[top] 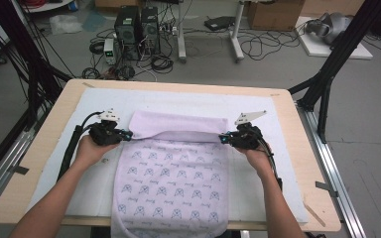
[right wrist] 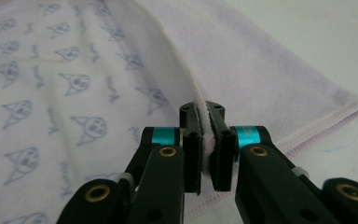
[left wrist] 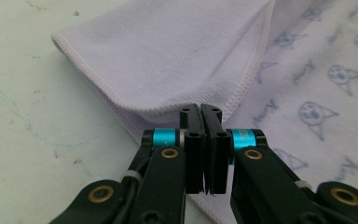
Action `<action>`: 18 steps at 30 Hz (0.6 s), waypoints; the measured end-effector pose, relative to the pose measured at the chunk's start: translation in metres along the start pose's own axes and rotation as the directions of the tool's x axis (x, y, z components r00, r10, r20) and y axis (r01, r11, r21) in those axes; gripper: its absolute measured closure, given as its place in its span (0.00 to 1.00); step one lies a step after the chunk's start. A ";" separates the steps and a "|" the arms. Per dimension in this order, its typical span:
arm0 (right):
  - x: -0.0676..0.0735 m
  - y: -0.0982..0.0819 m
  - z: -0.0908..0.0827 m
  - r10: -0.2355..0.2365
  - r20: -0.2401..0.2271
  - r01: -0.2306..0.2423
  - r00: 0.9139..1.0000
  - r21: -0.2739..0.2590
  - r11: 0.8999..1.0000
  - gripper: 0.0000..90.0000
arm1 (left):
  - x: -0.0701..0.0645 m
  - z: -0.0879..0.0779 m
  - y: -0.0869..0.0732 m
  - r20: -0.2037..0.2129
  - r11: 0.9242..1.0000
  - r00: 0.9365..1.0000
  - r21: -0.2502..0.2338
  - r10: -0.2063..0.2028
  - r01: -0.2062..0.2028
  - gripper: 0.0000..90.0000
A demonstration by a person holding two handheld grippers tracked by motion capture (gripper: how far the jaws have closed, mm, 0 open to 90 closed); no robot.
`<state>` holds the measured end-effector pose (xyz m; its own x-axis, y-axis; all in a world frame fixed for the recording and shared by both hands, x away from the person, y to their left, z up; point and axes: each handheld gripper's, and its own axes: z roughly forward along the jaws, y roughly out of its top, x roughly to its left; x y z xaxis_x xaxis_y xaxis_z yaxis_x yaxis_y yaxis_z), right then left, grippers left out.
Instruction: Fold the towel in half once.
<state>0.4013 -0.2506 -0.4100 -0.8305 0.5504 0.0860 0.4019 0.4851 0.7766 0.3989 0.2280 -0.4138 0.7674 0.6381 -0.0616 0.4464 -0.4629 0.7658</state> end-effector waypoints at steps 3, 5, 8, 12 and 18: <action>0.011 0.001 -0.010 -0.024 -0.004 0.024 1.000 -0.021 0.999 0.96 | -0.006 -0.013 -0.005 0.007 1.000 1.000 -0.025 0.002 -0.001 0.97; 0.020 0.000 -0.017 -0.042 -0.010 0.042 0.999 -0.029 0.999 0.96 | -0.012 -0.022 -0.009 0.014 0.999 1.000 -0.034 0.009 -0.008 0.97; 0.036 -0.005 -0.024 -0.058 -0.028 0.057 0.998 -0.016 0.998 0.96 | -0.021 -0.033 -0.018 0.027 0.999 0.999 -0.043 0.023 -0.022 0.97; 0.059 -0.015 -0.036 -0.093 -0.038 0.092 0.995 -0.026 0.995 0.96 | -0.035 -0.047 -0.033 0.045 0.998 0.999 -0.050 0.029 -0.027 0.97; 0.081 -0.042 -0.038 -0.091 -0.073 0.091 0.993 -0.005 0.996 0.82 | -0.050 -0.055 -0.052 0.060 0.998 0.998 -0.048 0.033 -0.030 0.73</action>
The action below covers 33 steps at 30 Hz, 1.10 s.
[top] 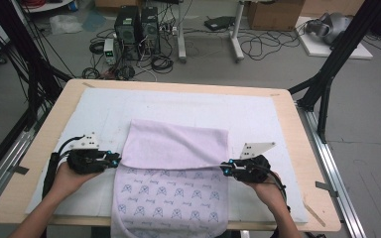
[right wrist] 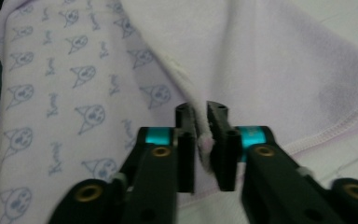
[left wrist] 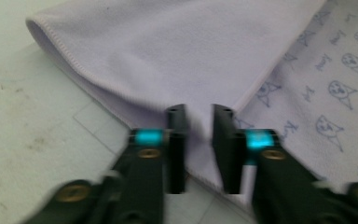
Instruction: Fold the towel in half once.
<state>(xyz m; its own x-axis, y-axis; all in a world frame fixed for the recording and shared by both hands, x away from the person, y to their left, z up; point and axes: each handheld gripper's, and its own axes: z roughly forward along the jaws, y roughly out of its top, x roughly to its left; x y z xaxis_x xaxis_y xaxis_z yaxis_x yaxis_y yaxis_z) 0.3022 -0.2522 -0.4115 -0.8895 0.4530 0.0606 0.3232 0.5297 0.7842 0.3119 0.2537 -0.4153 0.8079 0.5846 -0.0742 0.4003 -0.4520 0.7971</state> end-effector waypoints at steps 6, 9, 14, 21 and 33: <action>-0.006 0.002 -0.005 0.037 -0.012 -0.038 0.999 -0.066 0.997 0.66 | 0.006 0.004 0.004 -0.016 1.000 1.000 -0.001 -0.005 0.005 0.66; -0.009 0.002 0.000 0.041 0.005 -0.040 0.999 -0.054 0.998 0.65 | 0.008 0.014 0.008 -0.002 1.000 1.000 0.006 0.002 -0.002 0.69; -0.011 -0.004 0.015 0.031 0.034 -0.031 0.999 0.007 0.999 0.65 | 0.007 0.032 0.009 0.010 0.999 1.000 0.043 0.013 -0.013 0.71; -0.013 -0.013 0.027 0.036 0.036 -0.038 0.999 0.062 0.997 0.66 | 0.002 0.044 0.006 0.022 0.992 0.999 0.119 0.036 -0.039 0.71; -0.008 -0.014 0.033 0.001 0.044 -0.004 0.999 0.084 0.996 0.90 | -0.003 0.045 0.006 0.010 0.990 0.998 0.126 0.061 -0.062 0.97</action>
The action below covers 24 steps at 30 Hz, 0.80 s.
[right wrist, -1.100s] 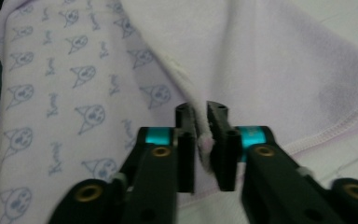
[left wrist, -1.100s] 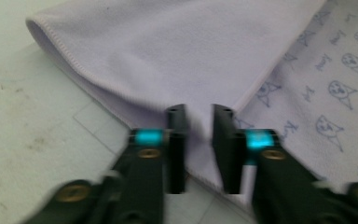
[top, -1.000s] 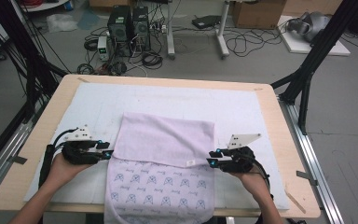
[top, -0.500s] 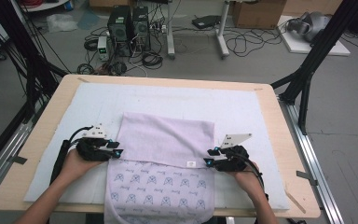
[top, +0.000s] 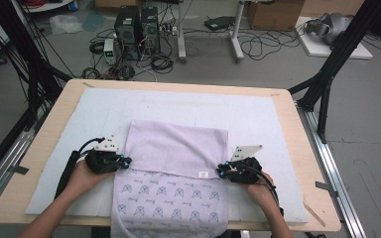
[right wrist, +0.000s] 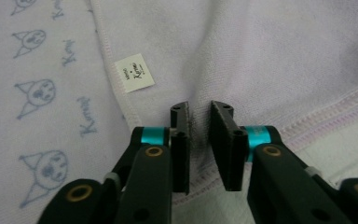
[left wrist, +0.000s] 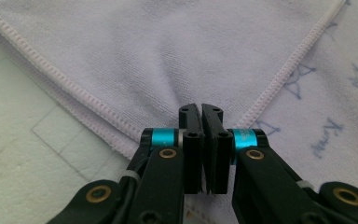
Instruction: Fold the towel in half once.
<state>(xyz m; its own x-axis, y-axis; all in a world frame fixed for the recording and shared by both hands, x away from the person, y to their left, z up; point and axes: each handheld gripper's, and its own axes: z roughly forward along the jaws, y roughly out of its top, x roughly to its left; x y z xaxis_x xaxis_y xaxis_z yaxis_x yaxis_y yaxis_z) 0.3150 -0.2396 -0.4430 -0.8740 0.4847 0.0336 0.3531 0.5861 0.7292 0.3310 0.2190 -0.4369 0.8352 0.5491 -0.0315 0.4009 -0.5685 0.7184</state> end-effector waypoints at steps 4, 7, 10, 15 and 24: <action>-0.001 0.000 -0.002 -0.009 0.001 0.009 1.000 -0.010 1.000 0.94 | 0.000 -0.001 -0.001 0.002 1.000 1.000 -0.006 -0.007 0.007 0.97; 0.000 0.001 -0.005 -0.005 0.004 0.005 1.000 -0.018 1.000 0.95 | 0.001 -0.003 -0.004 0.006 0.999 1.000 -0.030 -0.027 0.027 0.97; -0.002 0.002 -0.008 0.001 -0.002 -0.001 1.000 -0.037 0.999 0.95 | 0.002 -0.009 -0.003 0.008 0.997 0.999 -0.059 -0.044 0.044 0.97; -0.001 0.009 -0.017 -0.001 0.005 0.002 1.000 -0.071 0.998 0.95 | 0.001 -0.023 0.004 -0.005 0.994 0.999 -0.103 -0.044 0.043 0.97; 0.011 0.020 -0.040 -0.029 -0.002 0.028 1.000 -0.141 0.990 0.95 | -0.022 -0.057 0.000 -0.009 0.989 1.000 -0.143 -0.026 0.025 0.97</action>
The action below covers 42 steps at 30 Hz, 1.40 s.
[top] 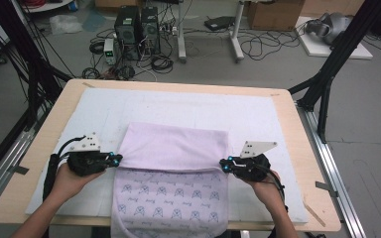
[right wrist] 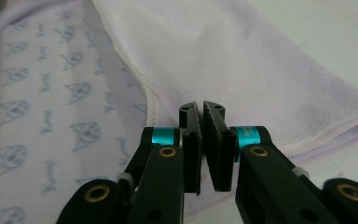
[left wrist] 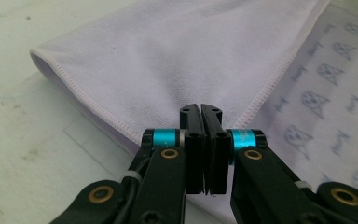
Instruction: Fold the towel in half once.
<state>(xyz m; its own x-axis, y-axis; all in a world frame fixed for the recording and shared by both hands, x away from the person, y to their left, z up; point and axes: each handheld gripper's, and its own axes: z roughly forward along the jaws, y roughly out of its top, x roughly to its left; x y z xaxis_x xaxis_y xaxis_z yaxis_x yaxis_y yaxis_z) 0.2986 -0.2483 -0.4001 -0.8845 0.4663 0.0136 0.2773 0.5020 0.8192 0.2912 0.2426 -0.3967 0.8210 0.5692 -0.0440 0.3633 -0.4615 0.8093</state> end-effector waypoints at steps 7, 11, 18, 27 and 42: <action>0.032 -0.018 -0.014 0.009 -0.064 -0.007 0.998 0.017 1.000 0.94 | -0.032 -0.018 -0.026 0.043 1.000 0.999 -0.003 0.027 -0.027 0.95; 0.029 -0.022 -0.013 0.029 -0.074 -0.027 0.997 0.025 0.999 0.79 | -0.025 -0.015 -0.025 0.009 1.000 1.000 0.001 0.012 -0.012 0.75; -0.011 -0.006 0.005 0.071 0.002 -0.071 0.997 0.029 0.997 0.64 | 0.014 0.012 0.003 -0.051 0.998 0.998 -0.038 -0.042 0.040 0.65; -0.079 0.016 0.030 0.140 0.104 -0.148 0.985 0.079 0.986 0.49 | 0.068 0.052 0.033 -0.160 0.992 0.980 -0.062 -0.119 0.111 0.64; -0.120 -0.002 0.066 0.198 0.123 -0.217 0.972 0.162 0.963 0.50 | 0.107 0.101 0.025 -0.124 0.974 0.972 0.082 -0.202 0.213 0.62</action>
<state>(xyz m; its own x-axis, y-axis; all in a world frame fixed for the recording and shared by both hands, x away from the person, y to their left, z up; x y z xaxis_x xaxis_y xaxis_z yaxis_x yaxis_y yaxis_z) 0.4290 -0.2574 -0.4415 -0.7588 0.6428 0.1050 0.5194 0.4999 0.6930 0.4324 0.2227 -0.4406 0.6700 0.7303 -0.1334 0.5645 -0.3844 0.7305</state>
